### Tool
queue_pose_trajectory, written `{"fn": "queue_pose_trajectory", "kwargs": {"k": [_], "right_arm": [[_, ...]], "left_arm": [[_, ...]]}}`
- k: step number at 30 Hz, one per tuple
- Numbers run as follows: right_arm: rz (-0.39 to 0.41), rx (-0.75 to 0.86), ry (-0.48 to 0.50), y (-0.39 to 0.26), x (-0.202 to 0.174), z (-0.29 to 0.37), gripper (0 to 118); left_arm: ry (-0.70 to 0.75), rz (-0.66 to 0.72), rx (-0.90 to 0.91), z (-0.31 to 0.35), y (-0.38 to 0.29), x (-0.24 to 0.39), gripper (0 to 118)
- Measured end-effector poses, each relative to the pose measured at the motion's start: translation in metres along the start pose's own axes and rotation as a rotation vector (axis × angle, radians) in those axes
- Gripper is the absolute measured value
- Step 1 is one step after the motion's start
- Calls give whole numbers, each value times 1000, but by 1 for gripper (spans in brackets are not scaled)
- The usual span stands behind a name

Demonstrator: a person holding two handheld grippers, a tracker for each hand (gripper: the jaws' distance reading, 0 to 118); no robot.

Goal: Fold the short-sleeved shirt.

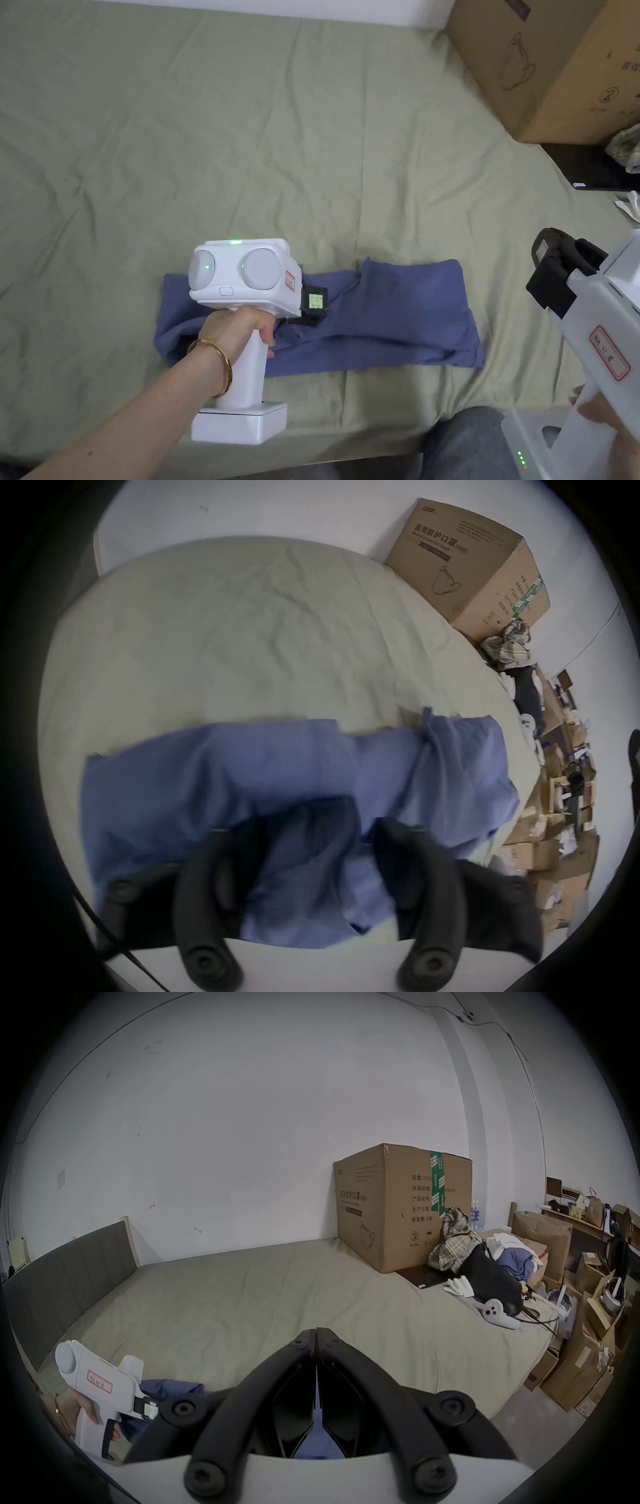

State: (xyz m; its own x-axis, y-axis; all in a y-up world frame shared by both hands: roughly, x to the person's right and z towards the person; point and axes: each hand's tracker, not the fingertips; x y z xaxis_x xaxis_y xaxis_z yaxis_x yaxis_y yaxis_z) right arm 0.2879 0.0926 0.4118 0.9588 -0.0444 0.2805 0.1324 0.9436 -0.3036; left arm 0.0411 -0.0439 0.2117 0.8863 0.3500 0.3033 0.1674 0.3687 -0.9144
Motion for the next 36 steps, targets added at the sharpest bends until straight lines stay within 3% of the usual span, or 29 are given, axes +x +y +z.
{"fn": "queue_pose_trajectory", "kwargs": {"k": [5, 8, 9, 10, 12, 13, 14, 18, 25, 28, 30, 34, 36], "right_arm": [[-1, -2, 2, 0, -2, -1, 0], [3, 8, 20, 3, -8, -1, 0], [6, 12, 27, 3, -9, -1, 0], [9, 17, 34, 4, -11, 0, 0], [15, 23, 48, 5, -14, 0, 0], [19, 25, 54, 6, -15, 0, 0], [22, 25, 60, 5, -16, 0, 0], [24, 19, 73, 3, -20, 0, 0], [12, 2, 56, -3, -12, 6, 0], [5, -3, 43, -3, -5, 9, 0], [9, -3, 31, -3, -1, 10, 0], [-4, -4, 21, -4, 4, 10, 0], [-6, -4, 21, -3, 3, 10, 0]], "left_arm": [[-111, -68, 119, 53, 16, 0, 93], [-49, -125, 308, 100, 25, -9, 89], [0, -149, 357, 110, 24, -15, 81], [49, -180, 390, 120, 24, -19, 65], [173, -220, 398, 121, 15, -31, 13], [223, -219, 399, 116, 11, -38, 3], [244, -208, 383, 111, 7, -44, 0], [149, -95, 273, 81, -14, -49, 0], [74, -147, 191, 19, -50, 3, 0], [105, -283, 196, -2, -66, 30, 0], [106, -253, 179, -10, -75, 42, 0], [-107, -176, 101, -11, -82, 59, 0], [-67, -223, 115, -9, -82, 70, 0]]}}
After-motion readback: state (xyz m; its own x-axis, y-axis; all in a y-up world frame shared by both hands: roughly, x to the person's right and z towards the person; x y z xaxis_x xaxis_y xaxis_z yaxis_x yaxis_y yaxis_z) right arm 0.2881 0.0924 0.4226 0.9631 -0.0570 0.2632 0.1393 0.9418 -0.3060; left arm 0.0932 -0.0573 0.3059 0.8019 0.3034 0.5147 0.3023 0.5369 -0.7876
